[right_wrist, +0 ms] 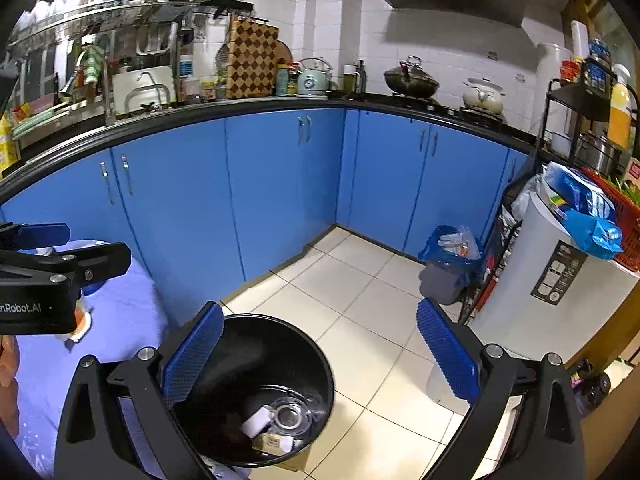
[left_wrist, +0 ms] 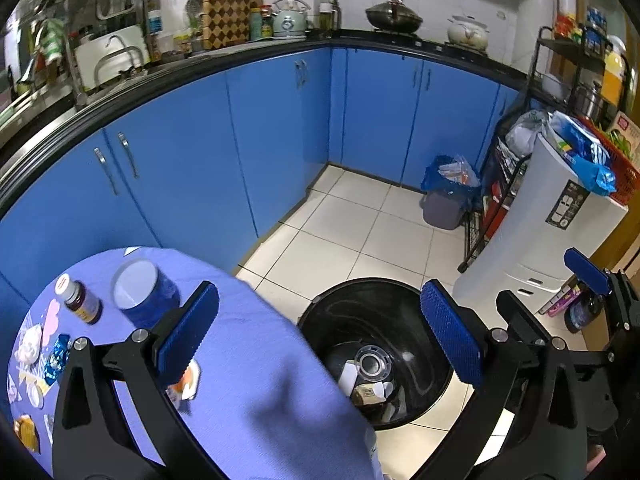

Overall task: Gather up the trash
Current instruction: 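Move both tools back over the table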

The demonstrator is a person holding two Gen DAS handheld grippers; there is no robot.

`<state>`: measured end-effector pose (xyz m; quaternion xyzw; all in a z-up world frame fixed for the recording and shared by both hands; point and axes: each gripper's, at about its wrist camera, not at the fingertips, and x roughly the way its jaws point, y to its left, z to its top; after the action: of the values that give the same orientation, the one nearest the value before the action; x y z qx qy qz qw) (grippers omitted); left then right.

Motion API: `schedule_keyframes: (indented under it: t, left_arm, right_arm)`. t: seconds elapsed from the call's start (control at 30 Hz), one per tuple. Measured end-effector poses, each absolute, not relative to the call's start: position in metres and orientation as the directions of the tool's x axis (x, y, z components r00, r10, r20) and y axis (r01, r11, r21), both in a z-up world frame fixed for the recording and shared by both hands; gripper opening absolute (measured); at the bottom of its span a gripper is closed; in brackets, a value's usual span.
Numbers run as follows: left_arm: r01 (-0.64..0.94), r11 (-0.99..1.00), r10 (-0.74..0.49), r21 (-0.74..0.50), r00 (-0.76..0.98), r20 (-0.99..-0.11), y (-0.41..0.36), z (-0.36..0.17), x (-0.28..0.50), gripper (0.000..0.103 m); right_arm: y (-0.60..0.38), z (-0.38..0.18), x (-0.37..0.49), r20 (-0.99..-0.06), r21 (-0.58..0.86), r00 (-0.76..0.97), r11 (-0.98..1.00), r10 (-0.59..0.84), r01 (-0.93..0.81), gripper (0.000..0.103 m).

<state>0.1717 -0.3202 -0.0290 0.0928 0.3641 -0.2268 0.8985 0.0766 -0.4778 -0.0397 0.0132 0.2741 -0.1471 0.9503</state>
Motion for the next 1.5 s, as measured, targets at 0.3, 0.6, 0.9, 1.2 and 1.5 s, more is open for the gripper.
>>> schedule_keyframes:
  t: [0.3, 0.6, 0.9, 1.2, 1.5]
  left_arm:
    - [0.374, 0.928, -0.271, -0.007, 0.659, -0.702, -0.248, -0.031, 0.163, 0.100]
    - [0.217, 0.976, -0.139, 0.018, 0.686, -0.715, -0.151, -0.040, 0.140, 0.100]
    - [0.031, 0.997, 0.028, 0.069, 0.695, -0.719, -0.051, -0.051, 0.116, 0.100]
    - [-0.138, 0.986, 0.162, 0.094, 0.667, -0.727, 0.041, -0.070, 0.102, 0.100]
    - [-0.238, 0.968, 0.215, 0.080, 0.621, -0.754, 0.120, -0.093, 0.093, 0.100]
  right_arm:
    - [-0.414, -0.035, 0.087, -0.543, -0.082, 0.820, 0.983, -0.183, 0.166, 0.095]
    - [-0.324, -0.037, 0.098, -0.588, -0.094, 0.806, 0.996, -0.063, 0.009, 0.095]
    - [-0.235, -0.045, 0.104, -0.634, -0.068, 0.769, 0.986, 0.075, -0.152, 0.095]
    - [-0.175, -0.061, 0.121, -0.698, 0.028, 0.691, 0.971, 0.188, -0.236, 0.095]
    - [-0.079, -0.085, 0.114, -0.724, -0.030, 0.640, 0.915, 0.258, -0.403, 0.095]
